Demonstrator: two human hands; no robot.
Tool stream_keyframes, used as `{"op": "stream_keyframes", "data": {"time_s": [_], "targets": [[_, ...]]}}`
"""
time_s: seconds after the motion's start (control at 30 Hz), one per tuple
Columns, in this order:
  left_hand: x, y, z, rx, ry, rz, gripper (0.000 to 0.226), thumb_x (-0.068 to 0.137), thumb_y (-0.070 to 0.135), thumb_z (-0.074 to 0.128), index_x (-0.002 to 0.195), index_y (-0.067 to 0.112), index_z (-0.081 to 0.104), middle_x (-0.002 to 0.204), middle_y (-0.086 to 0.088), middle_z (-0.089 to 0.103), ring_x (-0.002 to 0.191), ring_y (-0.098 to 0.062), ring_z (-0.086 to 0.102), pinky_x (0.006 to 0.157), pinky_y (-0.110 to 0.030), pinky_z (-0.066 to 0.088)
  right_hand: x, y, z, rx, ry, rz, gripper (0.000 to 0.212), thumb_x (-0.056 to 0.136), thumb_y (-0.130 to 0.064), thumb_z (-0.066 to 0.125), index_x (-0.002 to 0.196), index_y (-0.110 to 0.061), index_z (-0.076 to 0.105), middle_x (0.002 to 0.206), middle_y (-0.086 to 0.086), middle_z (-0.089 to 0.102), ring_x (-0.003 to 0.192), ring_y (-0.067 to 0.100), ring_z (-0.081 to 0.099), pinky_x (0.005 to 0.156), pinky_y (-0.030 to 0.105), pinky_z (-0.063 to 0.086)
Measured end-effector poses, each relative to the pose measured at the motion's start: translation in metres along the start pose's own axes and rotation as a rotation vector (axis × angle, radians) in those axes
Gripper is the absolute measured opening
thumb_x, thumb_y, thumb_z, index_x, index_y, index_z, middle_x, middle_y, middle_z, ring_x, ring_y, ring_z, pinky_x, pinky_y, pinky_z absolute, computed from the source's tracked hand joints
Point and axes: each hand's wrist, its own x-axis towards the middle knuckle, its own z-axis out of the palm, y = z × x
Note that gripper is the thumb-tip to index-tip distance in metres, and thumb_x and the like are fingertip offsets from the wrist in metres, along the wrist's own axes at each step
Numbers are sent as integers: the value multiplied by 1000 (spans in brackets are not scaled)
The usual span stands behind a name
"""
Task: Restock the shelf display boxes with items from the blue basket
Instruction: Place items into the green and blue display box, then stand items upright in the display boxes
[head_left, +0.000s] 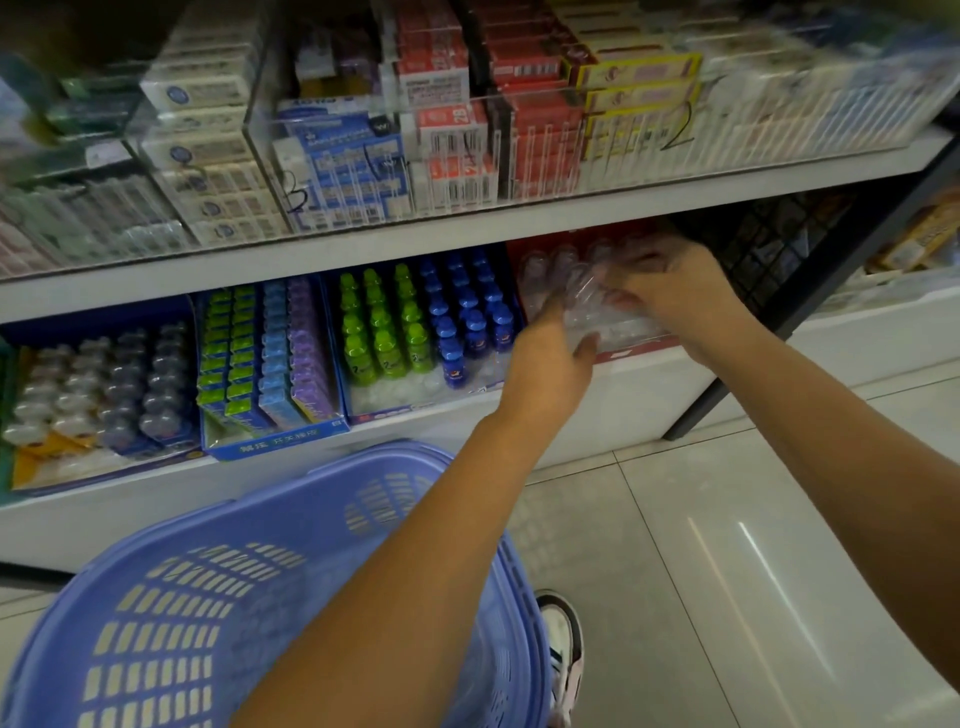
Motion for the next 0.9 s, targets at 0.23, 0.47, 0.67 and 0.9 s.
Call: {"op": "stream_keyframes", "data": {"time_s": [0.23, 0.47, 0.67, 0.9], "targets": [[-11, -25, 19, 549, -397, 146, 66, 96, 22, 49, 151, 8, 15, 160, -8, 11, 147, -21, 10, 118, -29, 12, 42, 24, 0, -589, 228, -99, 33, 84, -34, 67, 104, -8, 63, 105, 11, 68, 96, 24, 63, 77, 18, 42], [-12, -32, 20, 532, -381, 188, 71, 93, 19, 53, 151, 9, 13, 160, -6, 10, 147, -21, 10, 117, -27, 11, 56, 28, 10, -849, 98, -73, 40, 88, -31, 63, 112, 0, 58, 112, 20, 63, 104, 35, 60, 89, 39, 49], [-14, -24, 17, 531, -404, 149, 69, 94, 19, 51, 151, 7, 13, 160, -8, 9, 148, -21, 7, 118, -27, 9, 48, 17, 18, -1014, 44, -13, 47, 95, -34, 53, 126, 1, 50, 125, 22, 56, 115, 36, 54, 93, 38, 44], [-75, -45, -34, 209, 7, 36, 19, 94, 19, 51, 86, 4, 58, 86, -18, 65, 78, -35, 60, 65, -37, 44, -40, -33, 53, -921, -146, -254, 25, 89, -32, 59, 82, -8, 66, 87, 18, 63, 89, 35, 60, 75, 34, 44]]}}
